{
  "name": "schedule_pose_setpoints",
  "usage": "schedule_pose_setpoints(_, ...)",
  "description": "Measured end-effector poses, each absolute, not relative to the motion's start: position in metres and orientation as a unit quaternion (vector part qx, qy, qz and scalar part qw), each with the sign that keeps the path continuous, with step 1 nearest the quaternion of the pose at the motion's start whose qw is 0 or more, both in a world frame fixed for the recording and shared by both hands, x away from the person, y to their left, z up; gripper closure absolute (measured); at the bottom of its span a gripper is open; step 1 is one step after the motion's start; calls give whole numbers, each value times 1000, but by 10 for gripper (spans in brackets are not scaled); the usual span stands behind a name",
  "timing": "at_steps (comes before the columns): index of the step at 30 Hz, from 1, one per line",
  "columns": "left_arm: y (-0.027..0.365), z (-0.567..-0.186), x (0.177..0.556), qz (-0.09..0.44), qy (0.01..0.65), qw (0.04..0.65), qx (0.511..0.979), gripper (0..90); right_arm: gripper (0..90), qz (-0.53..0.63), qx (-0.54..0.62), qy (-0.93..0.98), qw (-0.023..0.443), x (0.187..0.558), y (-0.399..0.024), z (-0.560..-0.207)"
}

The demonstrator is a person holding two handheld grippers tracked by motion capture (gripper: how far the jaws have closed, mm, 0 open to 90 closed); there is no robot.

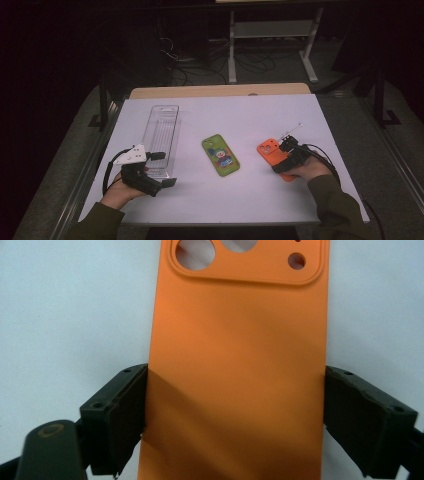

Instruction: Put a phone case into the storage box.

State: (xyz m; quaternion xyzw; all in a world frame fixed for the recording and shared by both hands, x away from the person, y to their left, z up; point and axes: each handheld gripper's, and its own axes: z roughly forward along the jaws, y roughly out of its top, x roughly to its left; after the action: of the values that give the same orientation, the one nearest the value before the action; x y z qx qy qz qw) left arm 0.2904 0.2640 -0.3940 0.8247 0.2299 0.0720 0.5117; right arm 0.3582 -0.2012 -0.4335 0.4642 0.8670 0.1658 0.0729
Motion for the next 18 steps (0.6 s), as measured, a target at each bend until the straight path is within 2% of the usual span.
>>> schedule_pose_setpoints(18, 263, -387, 294, 68, 236, 521, 817, 0, 156, 180, 447, 873, 73, 361, -208, -417)
